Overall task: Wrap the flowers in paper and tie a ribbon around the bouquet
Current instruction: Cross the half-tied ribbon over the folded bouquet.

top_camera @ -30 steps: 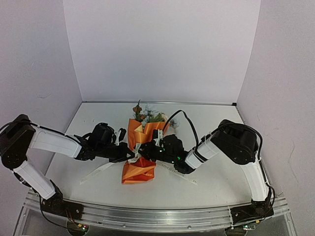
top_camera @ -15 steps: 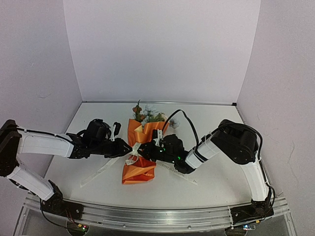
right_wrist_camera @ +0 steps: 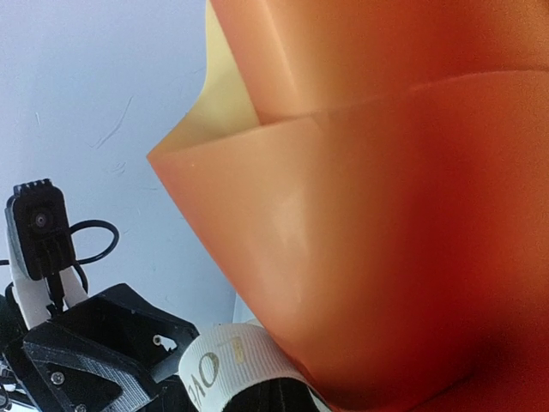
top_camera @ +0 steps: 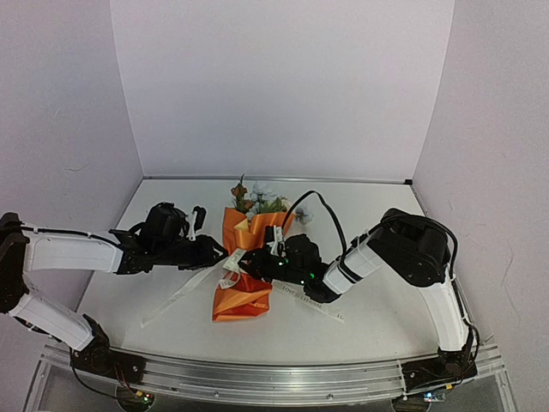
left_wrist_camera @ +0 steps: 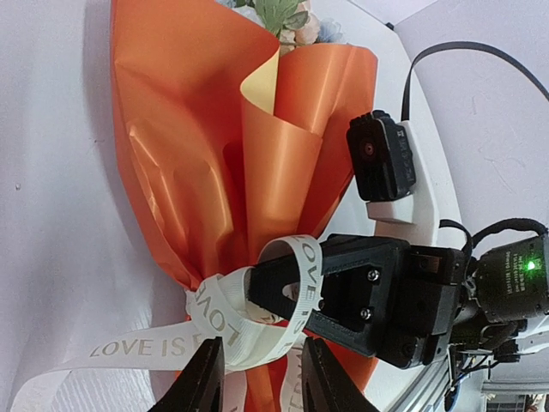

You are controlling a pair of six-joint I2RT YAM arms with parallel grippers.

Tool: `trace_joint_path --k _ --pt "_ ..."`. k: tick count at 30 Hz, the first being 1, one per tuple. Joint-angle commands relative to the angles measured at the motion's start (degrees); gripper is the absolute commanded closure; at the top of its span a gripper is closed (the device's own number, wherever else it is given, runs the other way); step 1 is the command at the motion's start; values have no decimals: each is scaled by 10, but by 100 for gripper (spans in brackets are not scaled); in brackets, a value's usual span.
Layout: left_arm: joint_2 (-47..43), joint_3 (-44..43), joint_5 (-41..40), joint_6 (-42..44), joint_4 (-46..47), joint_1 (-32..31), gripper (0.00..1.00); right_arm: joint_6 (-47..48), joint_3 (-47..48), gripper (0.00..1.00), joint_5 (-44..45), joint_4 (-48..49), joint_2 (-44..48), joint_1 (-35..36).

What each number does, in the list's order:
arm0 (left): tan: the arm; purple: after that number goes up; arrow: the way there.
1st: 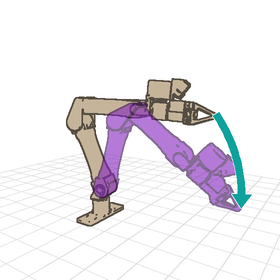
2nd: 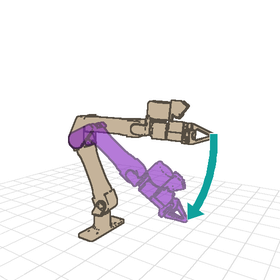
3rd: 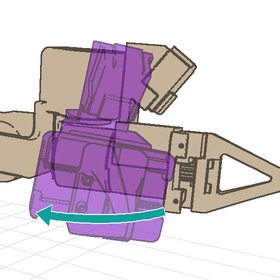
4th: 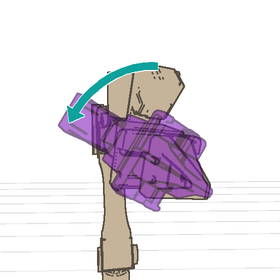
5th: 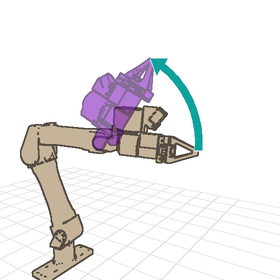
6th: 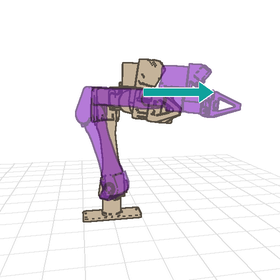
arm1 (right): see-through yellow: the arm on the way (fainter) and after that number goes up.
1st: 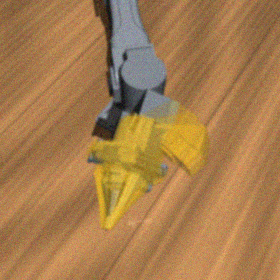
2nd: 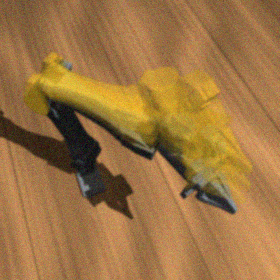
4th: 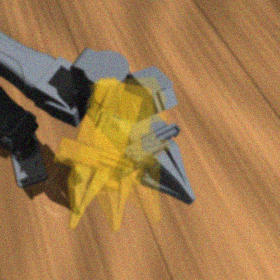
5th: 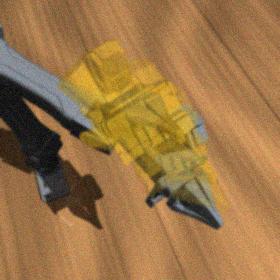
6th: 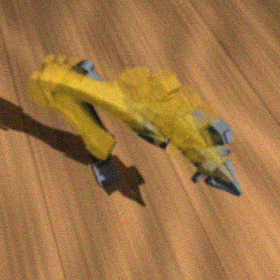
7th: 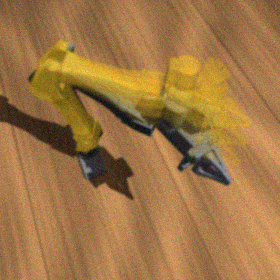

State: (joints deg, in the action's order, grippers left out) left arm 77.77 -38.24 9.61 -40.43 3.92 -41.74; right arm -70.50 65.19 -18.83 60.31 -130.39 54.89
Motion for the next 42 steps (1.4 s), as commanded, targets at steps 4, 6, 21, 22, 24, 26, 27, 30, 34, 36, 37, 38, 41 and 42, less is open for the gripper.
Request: trace_joint_path --k 4,6,21,22,24,26,27,30,34,36,37,38,41,42 --pt "9 -55 3 5 -10 46 77 15 -2 100 -3 14 8 -2" --pt "32 -68 13 19 -5 53 79 16 -4 100 -2 14 9 -2" --pt "97 -60 137 11 52 57 90 28 -12 100 10 11 18 -3" --pt "95 -55 141 8 55 57 91 29 -12 100 11 11 18 -3" --pt "94 -44 146 3 62 55 92 29 -11 100 13 12 19 -4" --pt "95 -35 150 -2 69 53 94 29 -10 100 15 12 20 -4" --pt "95 -31 149 -4 72 52 94 30 -10 100 17 12 20 -4" --pt "91 -21 142 -13 78 48 96 29 -8 100 20 12 20 -5" --pt "90 -12 133 -25 84 43 97 28 -4 100 21 15 20 -5" --pt "92 -7 130 -31 90 40 98 26 1 100 19 16 20 -5" --pt "92 -5 128 -35 94 39 98 26 5 100 17 16 19 -5" --pt "91 -3 125 -39 98 38 98 25 9 100 15 17 19 -6" --pt "84 6 107 -55 107 37 98 23 16 100 8 18 18 -5" --pt "79 11 100 -61 112 37 96 22 17 100 7 19 18 -5"
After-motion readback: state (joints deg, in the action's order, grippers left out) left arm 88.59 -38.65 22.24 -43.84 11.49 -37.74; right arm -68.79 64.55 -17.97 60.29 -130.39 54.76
